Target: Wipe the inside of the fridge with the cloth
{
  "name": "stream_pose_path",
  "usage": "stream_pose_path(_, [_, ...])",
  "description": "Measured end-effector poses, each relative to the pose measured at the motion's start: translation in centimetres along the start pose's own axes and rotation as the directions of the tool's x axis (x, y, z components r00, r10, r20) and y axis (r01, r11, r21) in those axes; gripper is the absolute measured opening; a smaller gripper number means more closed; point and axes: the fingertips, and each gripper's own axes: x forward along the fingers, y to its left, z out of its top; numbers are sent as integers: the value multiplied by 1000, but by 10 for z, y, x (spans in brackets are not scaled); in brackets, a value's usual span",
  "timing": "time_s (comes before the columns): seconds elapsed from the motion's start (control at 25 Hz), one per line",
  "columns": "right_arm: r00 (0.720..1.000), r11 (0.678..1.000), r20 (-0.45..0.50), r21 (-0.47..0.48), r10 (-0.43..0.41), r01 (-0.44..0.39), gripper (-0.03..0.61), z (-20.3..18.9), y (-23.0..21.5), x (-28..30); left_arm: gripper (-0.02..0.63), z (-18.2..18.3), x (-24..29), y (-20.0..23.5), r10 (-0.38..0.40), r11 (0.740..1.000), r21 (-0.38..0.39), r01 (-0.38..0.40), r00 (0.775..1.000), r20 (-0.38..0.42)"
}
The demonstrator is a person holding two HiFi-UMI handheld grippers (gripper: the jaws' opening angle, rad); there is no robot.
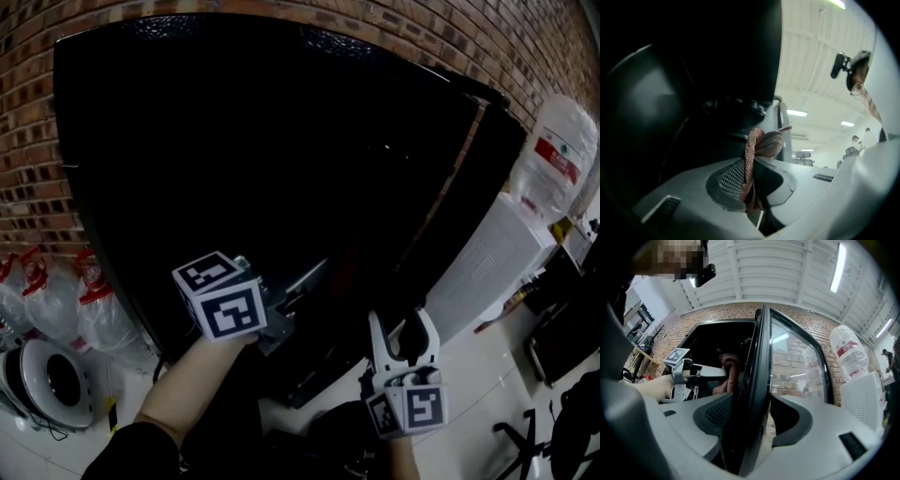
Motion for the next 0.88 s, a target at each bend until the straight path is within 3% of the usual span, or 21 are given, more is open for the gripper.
stream_pose_path(0.16, [1000,1000,-5,-2,6,-6,239,1,1,0,44,-21,2,-24,-45,994,91,54,994,-100])
stream_pose_path(0.28, [1000,1000,1,0,8,-8,239,1,1,0,44,-34,4,-19,-24,993,113,40,990,-136])
stream_pose_path(0.52, [1000,1000,-1,10,19,-19,235,0,0,0,44,-26,13,34,76,986,154,-66,995,-61])
stream_pose_path(0.68, [1000,1000,-10,-7,20,-20,235,-2,0,-2,44,-28,21,51,93,984,160,-82,994,-60])
stream_pose_path(0.88, [1000,1000,7,-20,19,-19,235,-1,2,-1,44,-20,28,75,166,957,249,-145,984,-64])
